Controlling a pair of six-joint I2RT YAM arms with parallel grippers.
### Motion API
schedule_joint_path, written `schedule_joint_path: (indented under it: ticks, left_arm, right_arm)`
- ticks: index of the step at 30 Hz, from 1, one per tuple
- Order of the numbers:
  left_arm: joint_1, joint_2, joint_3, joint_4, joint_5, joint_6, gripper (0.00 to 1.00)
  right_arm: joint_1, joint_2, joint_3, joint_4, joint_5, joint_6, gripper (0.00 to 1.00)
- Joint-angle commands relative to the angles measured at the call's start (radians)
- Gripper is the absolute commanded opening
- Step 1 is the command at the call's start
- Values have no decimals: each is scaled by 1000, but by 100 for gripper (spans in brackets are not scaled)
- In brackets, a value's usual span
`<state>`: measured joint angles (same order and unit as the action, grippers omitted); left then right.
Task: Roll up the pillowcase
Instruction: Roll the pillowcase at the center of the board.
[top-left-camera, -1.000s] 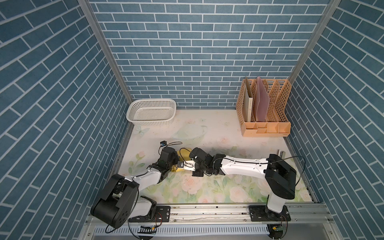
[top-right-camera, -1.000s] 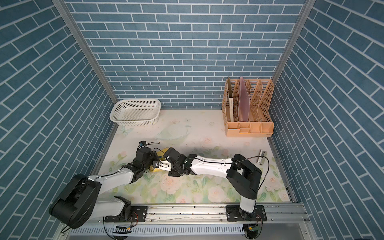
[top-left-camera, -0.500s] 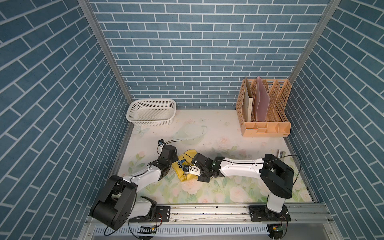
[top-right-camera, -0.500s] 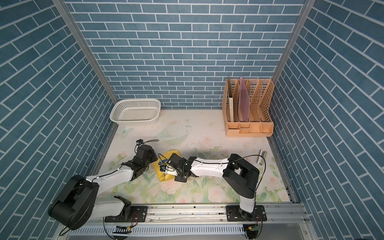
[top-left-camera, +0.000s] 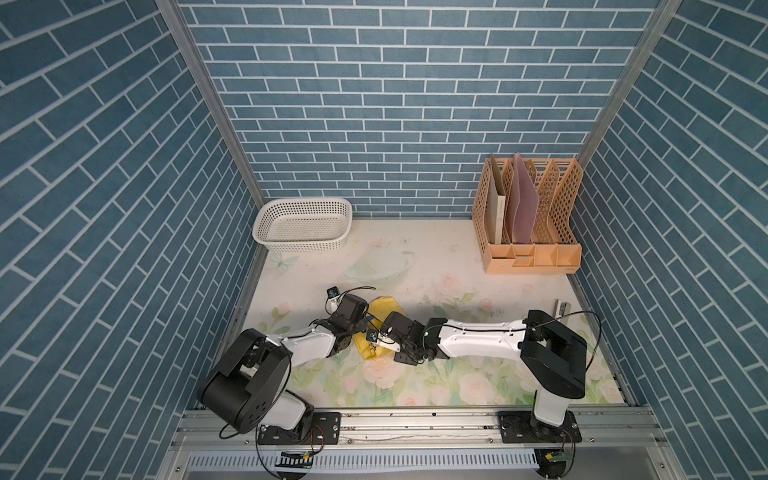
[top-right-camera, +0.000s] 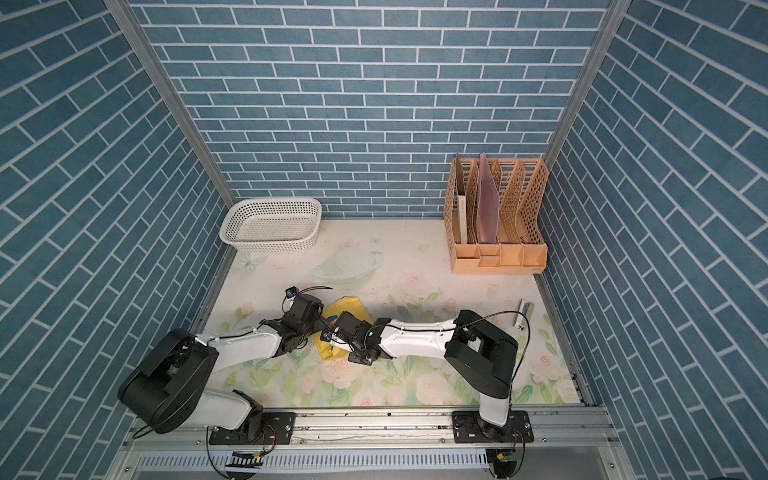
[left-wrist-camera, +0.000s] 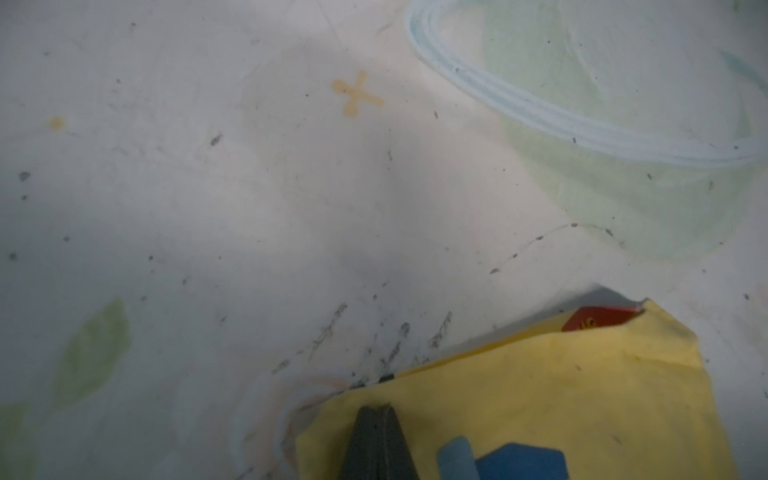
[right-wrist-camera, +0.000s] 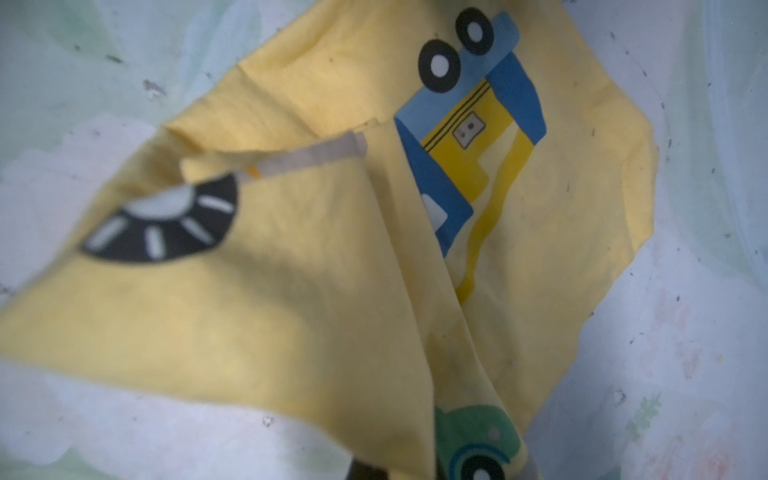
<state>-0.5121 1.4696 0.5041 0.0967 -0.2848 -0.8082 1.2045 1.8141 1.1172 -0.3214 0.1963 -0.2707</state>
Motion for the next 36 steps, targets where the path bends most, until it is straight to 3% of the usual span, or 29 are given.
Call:
schedule_joint_path:
  ticks: [1, 8, 14, 20, 28, 33, 36]
  left_arm:
    - [-2, 103, 34, -2, 25, 39, 0]
    - [-12, 271, 163, 111, 24, 154, 0]
    - [-18, 317, 180, 139, 32, 162, 0]
    - [-14, 184, 141, 143, -25, 174, 0]
    - [9, -71, 153, -127, -134, 110, 0]
    - [17, -130, 75, -230, -57, 28, 0]
    - [18, -152, -19, -184, 16, 4, 0]
  right_arm:
    - [-3, -8, -8, -1, 2, 49, 0]
    - [-3, -54, -60, 8, -100, 12, 0]
    - [-1, -103, -42, 26, -141, -50, 0]
    - [8, -78, -77, 102, -119, -73, 0]
    - [12, 1, -62, 104, -54, -35, 0]
    - [12, 10, -53, 104, -44, -15, 0]
    - [10, 4, -53, 110, -47, -9, 0]
